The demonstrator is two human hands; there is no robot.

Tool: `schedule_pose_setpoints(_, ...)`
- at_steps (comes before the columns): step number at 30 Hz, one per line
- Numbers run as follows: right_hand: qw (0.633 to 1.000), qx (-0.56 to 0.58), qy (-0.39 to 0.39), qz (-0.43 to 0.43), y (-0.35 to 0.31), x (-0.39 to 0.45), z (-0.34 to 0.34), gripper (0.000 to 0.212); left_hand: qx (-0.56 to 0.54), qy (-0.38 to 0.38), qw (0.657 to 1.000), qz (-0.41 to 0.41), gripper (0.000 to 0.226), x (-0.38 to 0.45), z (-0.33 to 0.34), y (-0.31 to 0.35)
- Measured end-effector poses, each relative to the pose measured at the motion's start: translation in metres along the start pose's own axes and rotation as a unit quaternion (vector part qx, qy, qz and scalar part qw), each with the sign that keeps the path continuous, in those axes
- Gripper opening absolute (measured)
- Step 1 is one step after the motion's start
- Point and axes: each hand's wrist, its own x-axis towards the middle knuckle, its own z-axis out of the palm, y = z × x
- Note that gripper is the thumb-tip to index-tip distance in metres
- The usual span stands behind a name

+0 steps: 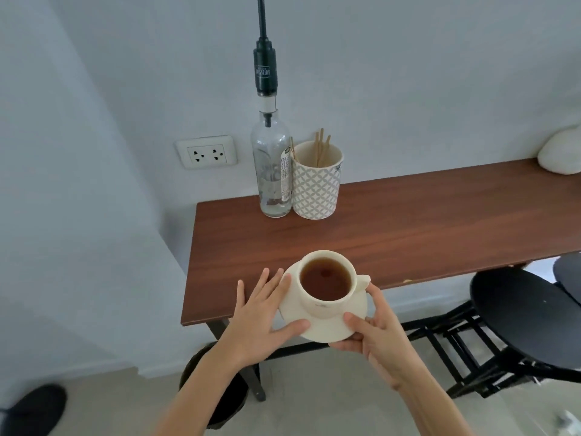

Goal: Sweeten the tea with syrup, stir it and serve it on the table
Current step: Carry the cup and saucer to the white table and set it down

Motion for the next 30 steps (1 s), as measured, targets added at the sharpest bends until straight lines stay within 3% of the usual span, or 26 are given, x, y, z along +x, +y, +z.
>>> schedule_pose_setpoints(5,0.998,-0.017,-0.058,0.008,-0.009,-0.009,-0.017,0.063,-0.089,0.066,0.993,-0.036,0.091,-0.032,0.017,0.022)
schedule_pose_setpoints(10,0.988,-0.073,-0.138,0.015,-0.026,-0.018,-0.031,0.066,-0.241,0.146,0.956,-0.083,0.084,-0.074,0.042,0.051)
schedule_pose_setpoints(14,0.974,-0.109,-0.199,0.029,-0.031,-0.037,-0.028,0.068,-0.384,0.203,0.893,-0.116,0.084,-0.119,0.056,0.078)
schedule_pose_setpoints(22,0.927,-0.143,-0.342,0.057,-0.014,-0.102,0.016,0.065,-0.500,0.333,0.780,-0.177,0.089,-0.243,0.080,0.114)
schedule_pose_setpoints(30,0.855,-0.167,-0.480,0.107,0.045,-0.216,0.075,0.069,-0.517,0.461,0.676,-0.253,0.101,-0.408,0.125,0.149)
